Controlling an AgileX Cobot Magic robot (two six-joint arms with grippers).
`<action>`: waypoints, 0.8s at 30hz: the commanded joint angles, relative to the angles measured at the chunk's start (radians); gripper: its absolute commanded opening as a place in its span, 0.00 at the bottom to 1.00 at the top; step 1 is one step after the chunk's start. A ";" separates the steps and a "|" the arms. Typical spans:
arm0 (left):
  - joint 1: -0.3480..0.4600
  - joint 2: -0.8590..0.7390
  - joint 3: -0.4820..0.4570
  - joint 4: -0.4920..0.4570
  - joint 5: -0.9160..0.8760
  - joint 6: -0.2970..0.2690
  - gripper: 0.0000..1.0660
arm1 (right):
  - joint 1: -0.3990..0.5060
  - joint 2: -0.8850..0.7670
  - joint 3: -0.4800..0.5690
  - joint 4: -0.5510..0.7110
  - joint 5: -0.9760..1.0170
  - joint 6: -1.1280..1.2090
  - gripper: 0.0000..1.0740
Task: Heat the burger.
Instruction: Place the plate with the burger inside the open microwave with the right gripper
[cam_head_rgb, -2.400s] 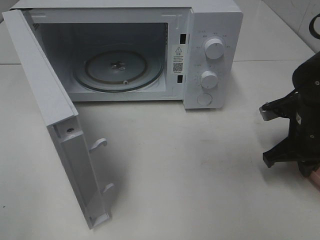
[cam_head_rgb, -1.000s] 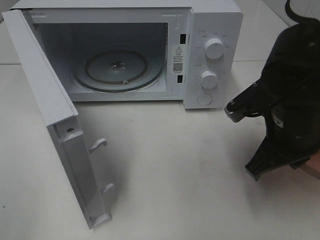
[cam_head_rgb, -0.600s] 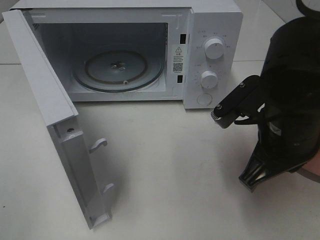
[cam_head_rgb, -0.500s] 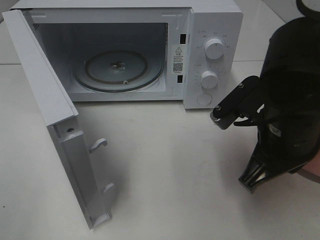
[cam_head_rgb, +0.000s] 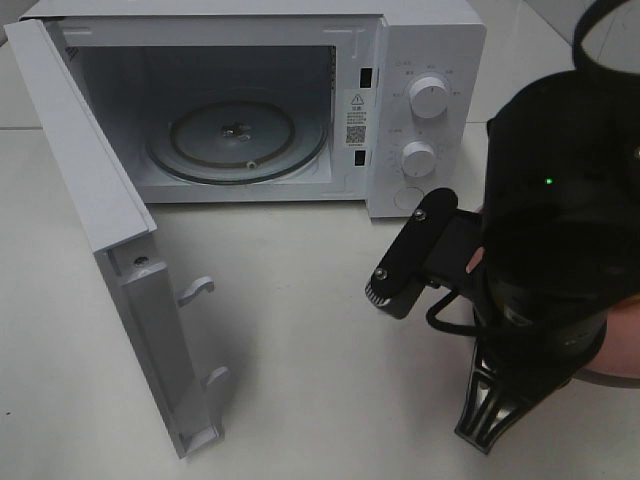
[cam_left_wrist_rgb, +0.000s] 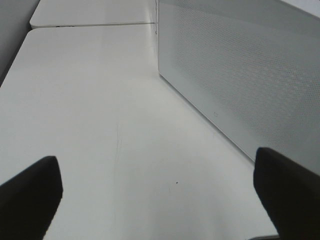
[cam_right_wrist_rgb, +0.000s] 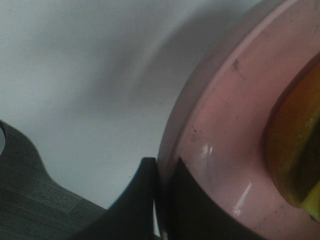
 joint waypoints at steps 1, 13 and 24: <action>0.002 -0.026 0.003 0.000 -0.003 -0.007 0.92 | 0.033 -0.007 0.000 -0.048 0.042 -0.025 0.00; 0.002 -0.026 0.003 0.000 -0.003 -0.007 0.92 | 0.098 -0.007 0.000 -0.086 -0.022 -0.174 0.00; 0.002 -0.026 0.003 0.000 -0.003 -0.007 0.92 | 0.098 -0.007 0.000 -0.144 -0.161 -0.358 0.00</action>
